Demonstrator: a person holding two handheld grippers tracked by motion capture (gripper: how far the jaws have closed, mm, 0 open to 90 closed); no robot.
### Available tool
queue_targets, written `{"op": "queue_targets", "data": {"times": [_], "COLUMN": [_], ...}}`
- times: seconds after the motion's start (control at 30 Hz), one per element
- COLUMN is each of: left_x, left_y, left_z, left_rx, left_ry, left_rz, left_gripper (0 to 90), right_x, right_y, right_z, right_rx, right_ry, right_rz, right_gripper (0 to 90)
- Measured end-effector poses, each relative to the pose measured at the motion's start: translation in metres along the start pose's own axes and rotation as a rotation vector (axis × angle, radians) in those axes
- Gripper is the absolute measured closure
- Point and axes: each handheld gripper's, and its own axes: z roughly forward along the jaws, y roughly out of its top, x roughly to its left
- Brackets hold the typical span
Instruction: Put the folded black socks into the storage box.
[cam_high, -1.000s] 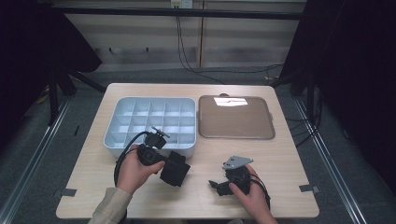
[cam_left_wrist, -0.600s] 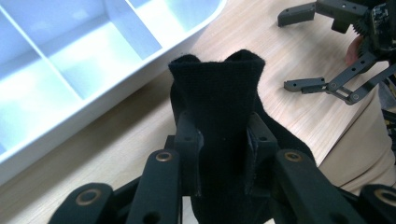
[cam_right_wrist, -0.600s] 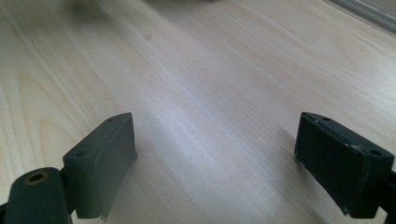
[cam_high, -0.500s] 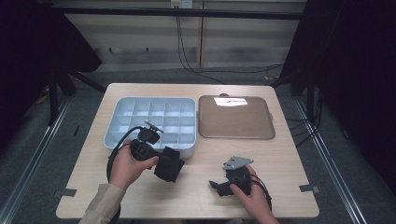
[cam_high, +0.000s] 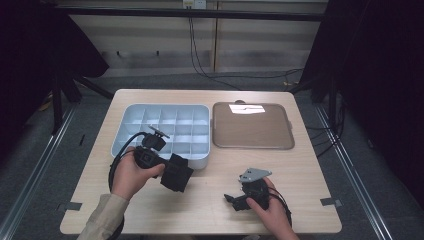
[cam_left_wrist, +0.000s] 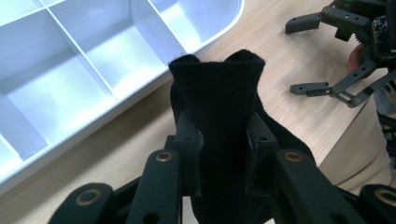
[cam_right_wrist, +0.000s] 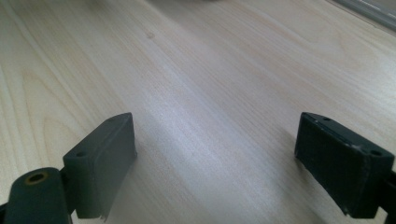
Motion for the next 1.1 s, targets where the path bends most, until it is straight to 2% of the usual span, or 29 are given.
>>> {"op": "queue_targets", "data": {"times": [0.7, 1.1], "left_x": [0.011, 0.015], "left_y": [0.003, 0.008], "left_z": [-0.024, -0.046], "left_rx": [-0.002, -0.012], "left_ry": [0.024, 0.046], "left_rz": [-0.028, -0.036], "left_gripper": [71.9, 71.9], "right_x": [0.000, 0.001], "right_y": [0.000, 0.000], "right_z": [0.000, 0.000], "right_rx": [0.000, -0.001], "right_ry": [0.004, 0.003], "right_rz": [0.001, 0.003], "right_gripper": [11.8, 11.8]}}
